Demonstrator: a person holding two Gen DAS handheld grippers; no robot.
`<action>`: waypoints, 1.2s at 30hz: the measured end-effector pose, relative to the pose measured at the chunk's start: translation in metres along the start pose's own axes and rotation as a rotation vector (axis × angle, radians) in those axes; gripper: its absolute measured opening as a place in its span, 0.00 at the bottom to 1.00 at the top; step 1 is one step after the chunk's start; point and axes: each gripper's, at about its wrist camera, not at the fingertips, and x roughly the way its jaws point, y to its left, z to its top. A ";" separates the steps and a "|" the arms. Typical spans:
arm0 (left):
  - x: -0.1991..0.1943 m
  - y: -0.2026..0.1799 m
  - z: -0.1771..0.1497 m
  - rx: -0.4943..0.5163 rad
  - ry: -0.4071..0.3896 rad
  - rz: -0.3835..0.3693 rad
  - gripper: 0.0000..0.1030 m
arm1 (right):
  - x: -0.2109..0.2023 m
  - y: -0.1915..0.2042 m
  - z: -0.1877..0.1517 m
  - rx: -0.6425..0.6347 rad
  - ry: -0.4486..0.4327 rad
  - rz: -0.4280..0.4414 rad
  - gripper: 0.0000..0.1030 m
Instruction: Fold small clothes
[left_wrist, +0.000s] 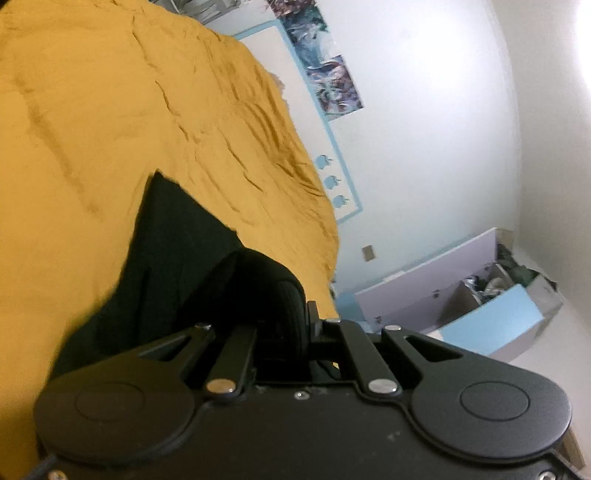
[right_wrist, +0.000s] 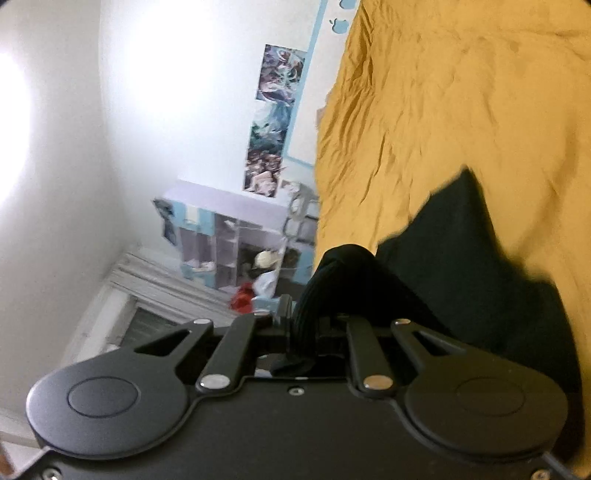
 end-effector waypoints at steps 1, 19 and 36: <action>0.018 0.008 0.013 -0.007 0.003 0.013 0.03 | 0.017 -0.005 0.012 0.002 -0.002 -0.019 0.12; 0.101 0.013 0.026 0.250 0.370 0.206 0.38 | 0.140 0.009 0.004 -0.429 0.439 -0.317 0.66; 0.136 -0.003 0.092 0.302 0.040 0.390 0.39 | 0.235 0.026 0.028 -0.468 0.214 -0.423 0.61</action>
